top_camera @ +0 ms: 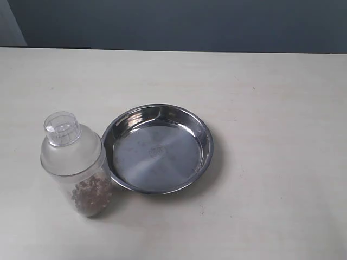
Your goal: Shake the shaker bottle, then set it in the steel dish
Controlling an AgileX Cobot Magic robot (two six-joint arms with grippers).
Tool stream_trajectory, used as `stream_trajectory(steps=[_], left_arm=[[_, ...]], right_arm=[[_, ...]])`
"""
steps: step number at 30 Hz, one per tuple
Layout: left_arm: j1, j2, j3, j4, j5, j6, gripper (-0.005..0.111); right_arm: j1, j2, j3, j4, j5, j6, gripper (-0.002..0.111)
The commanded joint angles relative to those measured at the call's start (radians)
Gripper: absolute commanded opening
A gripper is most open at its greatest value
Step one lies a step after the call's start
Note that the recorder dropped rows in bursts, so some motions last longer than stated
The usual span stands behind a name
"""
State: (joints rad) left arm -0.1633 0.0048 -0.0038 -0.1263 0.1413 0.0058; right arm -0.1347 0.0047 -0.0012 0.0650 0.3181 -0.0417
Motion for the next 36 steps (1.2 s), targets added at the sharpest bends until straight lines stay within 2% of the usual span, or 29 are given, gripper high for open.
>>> stream_trajectory(steps=[1,4,9,12,15,18,23,25,27,29,31,32,35,36], left_arm=[[0.002,-0.005,0.004,-0.209,-0.219,-0.087,0.0],[0.002,-0.005,0.004,-0.222,-0.311,-0.103,0.0],[0.002,-0.005,0.004,-0.239,-0.36,-0.165,0.0],[0.002,0.038,-0.056,-0.103,-0.441,-0.112,0.0],[0.002,0.163,-0.206,0.001,-0.404,0.026,0.0],[0.002,0.335,-0.314,0.028,-0.407,0.038,0.0],[0.002,0.571,-0.399,0.078,-0.418,-0.037,0.0],[0.002,0.616,-0.409,0.06,-0.434,-0.09,0.0],[-0.003,0.639,-0.409,0.119,-0.43,-0.142,0.004],[-0.02,0.647,-0.409,0.309,-0.435,-0.262,0.015],[-0.03,0.66,-0.4,0.489,-0.489,-0.37,0.04],[-0.03,0.669,-0.392,0.516,-0.51,-0.379,0.053],[-0.026,0.719,-0.363,0.501,-0.531,-0.379,0.104],[-0.026,0.745,-0.346,0.514,-0.552,-0.397,0.105]], right_arm=[[-0.003,-0.005,0.001,0.001,-0.014,-0.002,-0.001],[-0.003,-0.005,0.001,0.001,-0.014,-0.002,-0.001],[-0.003,-0.005,0.001,0.001,-0.014,-0.002,-0.001],[-0.003,-0.005,0.001,0.001,-0.014,-0.002,-0.001],[-0.003,-0.005,0.001,0.001,-0.014,-0.002,-0.001],[-0.003,-0.005,0.001,0.001,-0.014,-0.002,-0.001],[-0.003,-0.005,0.001,0.001,-0.014,-0.002,-0.001],[-0.003,-0.005,0.001,0.001,-0.014,-0.002,-0.001],[-0.003,-0.005,0.001,0.001,-0.014,-0.002,-0.001],[-0.003,-0.005,0.001,0.001,-0.014,-0.002,-0.001],[-0.003,-0.005,0.001,0.001,-0.014,-0.002,-0.001],[-0.003,-0.005,0.001,0.001,-0.014,-0.002,-0.001],[-0.003,-0.005,0.001,0.001,-0.014,-0.002,-0.001],[-0.003,-0.005,0.001,0.001,-0.014,-0.002,-0.001]])
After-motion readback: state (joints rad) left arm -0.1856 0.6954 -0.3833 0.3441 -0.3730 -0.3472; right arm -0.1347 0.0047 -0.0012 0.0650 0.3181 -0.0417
